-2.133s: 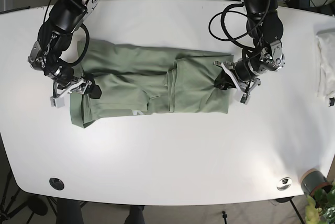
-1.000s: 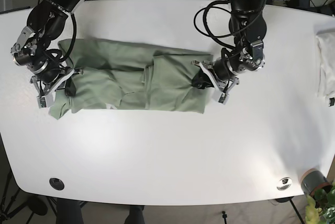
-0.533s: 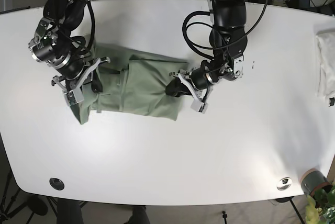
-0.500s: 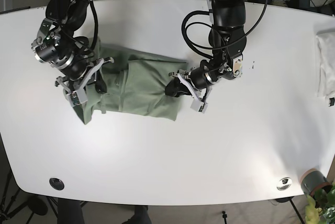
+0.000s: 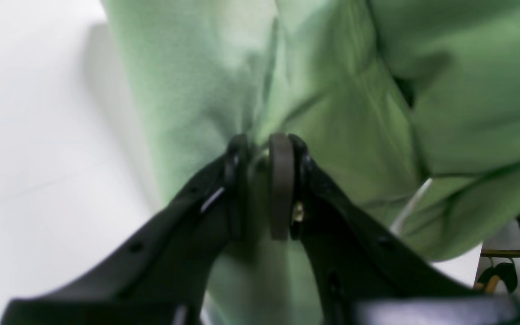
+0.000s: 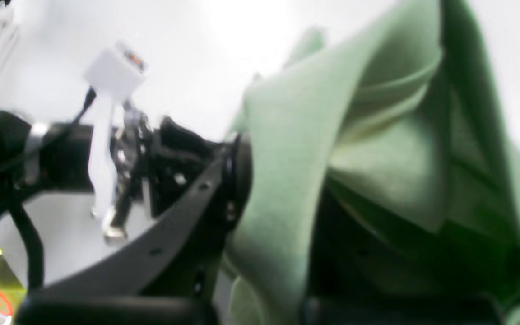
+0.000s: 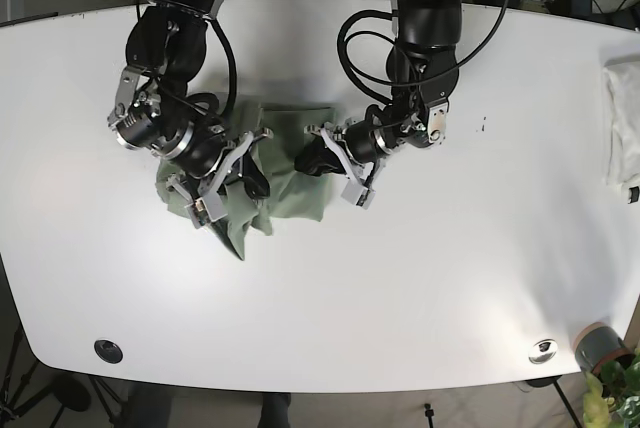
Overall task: Fold the T-shirt properly
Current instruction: 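Fold both shirt ends inward toward each other with both grippers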
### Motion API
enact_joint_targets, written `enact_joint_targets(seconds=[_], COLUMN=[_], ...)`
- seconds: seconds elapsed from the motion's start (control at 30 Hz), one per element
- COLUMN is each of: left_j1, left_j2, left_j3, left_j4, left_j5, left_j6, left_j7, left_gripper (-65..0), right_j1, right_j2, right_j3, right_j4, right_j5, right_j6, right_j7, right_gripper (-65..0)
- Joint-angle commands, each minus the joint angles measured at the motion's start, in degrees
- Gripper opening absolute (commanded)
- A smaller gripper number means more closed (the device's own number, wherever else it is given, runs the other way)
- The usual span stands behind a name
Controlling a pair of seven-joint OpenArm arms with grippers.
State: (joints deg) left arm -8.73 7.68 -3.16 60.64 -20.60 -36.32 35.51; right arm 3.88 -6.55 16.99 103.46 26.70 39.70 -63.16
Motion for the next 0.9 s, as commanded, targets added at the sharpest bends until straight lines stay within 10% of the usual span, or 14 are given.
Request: enact_joint_targets(seconds=[0.0, 0.67, 0.87], left_j1=[-0.1, -0.02, -0.19], left_j2=[-0.43, -0.52, -0.61], left_j3=[0.21, 0.21, 0.21], left_j4=[-0.03, -0.03, -0.03], left_j5=[3.41, 3.41, 3.41], left_j6=[0.84, 0.67, 0.67], left_j7=[3.48, 3.48, 3.48], left_gripper=[-57.6, -57.6, -57.6], right_j1=[1.09, 1.18, 0.91], right_j2=[-0.09, 1.32, 3.07], right_j3=[-1.21, -7.1, -8.77], right_j4=[-1.09, -10.05, -10.23], right_j5=[1.74, 1.57, 1.57], right_j6=[0.3, 0.3, 0.3], right_j7=[2.8, 11.51, 11.51], right_gripper=[-65.0, -63.6, -33.1])
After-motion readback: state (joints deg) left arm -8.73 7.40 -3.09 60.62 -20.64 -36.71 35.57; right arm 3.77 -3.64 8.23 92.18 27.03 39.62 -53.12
